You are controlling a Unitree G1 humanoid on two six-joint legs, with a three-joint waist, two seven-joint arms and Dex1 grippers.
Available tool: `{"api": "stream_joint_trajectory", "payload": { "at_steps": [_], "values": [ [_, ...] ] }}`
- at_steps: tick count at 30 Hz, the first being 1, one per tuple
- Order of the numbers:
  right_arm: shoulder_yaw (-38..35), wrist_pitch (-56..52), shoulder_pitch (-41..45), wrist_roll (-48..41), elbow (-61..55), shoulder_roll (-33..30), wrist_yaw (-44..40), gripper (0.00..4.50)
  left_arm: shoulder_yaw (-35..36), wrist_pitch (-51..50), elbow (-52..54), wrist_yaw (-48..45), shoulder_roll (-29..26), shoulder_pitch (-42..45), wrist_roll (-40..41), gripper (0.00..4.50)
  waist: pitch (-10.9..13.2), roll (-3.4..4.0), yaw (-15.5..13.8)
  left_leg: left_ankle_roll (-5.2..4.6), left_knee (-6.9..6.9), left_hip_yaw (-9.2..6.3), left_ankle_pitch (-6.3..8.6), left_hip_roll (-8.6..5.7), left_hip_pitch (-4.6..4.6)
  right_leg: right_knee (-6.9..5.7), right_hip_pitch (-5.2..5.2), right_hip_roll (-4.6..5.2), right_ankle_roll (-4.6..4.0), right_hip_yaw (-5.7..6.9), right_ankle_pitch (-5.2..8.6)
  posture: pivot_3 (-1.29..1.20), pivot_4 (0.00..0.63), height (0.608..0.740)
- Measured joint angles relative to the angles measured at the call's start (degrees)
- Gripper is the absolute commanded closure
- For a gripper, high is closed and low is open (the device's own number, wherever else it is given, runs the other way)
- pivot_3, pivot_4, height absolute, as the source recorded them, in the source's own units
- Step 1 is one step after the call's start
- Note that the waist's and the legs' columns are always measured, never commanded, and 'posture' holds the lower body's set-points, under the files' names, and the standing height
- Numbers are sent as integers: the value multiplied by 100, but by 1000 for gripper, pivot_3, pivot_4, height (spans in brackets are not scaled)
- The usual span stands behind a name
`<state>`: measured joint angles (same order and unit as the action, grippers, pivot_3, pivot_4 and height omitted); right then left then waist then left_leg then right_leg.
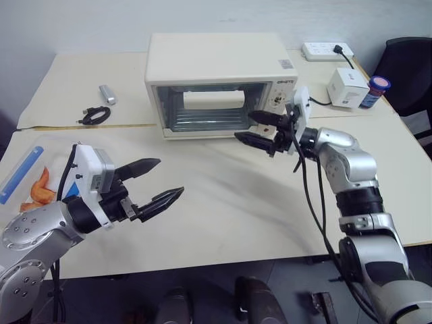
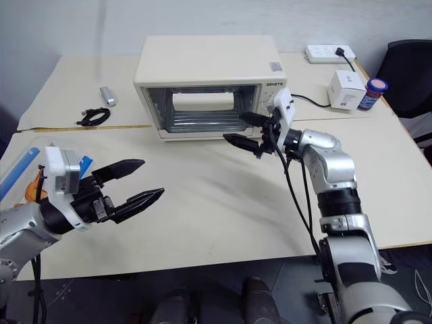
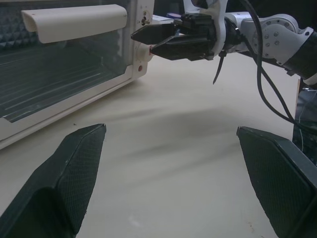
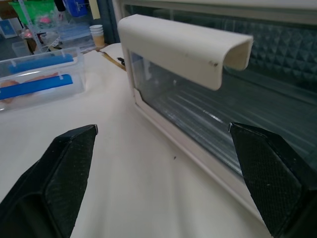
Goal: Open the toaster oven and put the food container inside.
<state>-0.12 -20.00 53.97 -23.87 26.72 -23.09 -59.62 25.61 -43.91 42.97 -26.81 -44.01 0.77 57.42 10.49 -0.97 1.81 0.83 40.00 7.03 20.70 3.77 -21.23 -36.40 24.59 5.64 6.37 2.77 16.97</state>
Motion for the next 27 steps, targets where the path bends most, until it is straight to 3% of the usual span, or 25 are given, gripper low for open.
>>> {"api": "stream_joint_trajectory", "payload": {
  "at_steps": [5,12,15,19,27],
  "values": [
    [3,149,320,58,254,159,-185,68,40,8,13,133,-2,-64,46,0,1,1,-15,0,5,-4,0,0,-1,-1,-2,1,0,1,0,0,150,740],
    [57,-203,-306,-36,-739,107,-658,68,-5,121,-152,411,57,178,-87,0,3,5,-2,5,-2,-2,1,2,-4,-3,7,-2,0,2,0,0,150,740],
    [95,-374,-738,-80,-1292,52,-681,0,-183,221,-554,602,162,825,-257,509,3,5,-16,5,0,0,1,1,-4,-3,5,-2,0,3,0,0,150,740],
    [153,-411,-1104,-86,-1762,57,-597,0,-567,297,-1134,620,216,1706,-585,1694,3,5,-7,7,-2,2,0,1,-3,-4,8,-8,0,5,0,0,150,740],
    [263,-386,-1682,-81,-2206,165,-328,0,-1850,805,-2816,136,233,3537,-2052,4162,3,5,10,11,-3,10,-2,1,1,-2,9,-15,1,4,0,0,150,740]
  ]
}}
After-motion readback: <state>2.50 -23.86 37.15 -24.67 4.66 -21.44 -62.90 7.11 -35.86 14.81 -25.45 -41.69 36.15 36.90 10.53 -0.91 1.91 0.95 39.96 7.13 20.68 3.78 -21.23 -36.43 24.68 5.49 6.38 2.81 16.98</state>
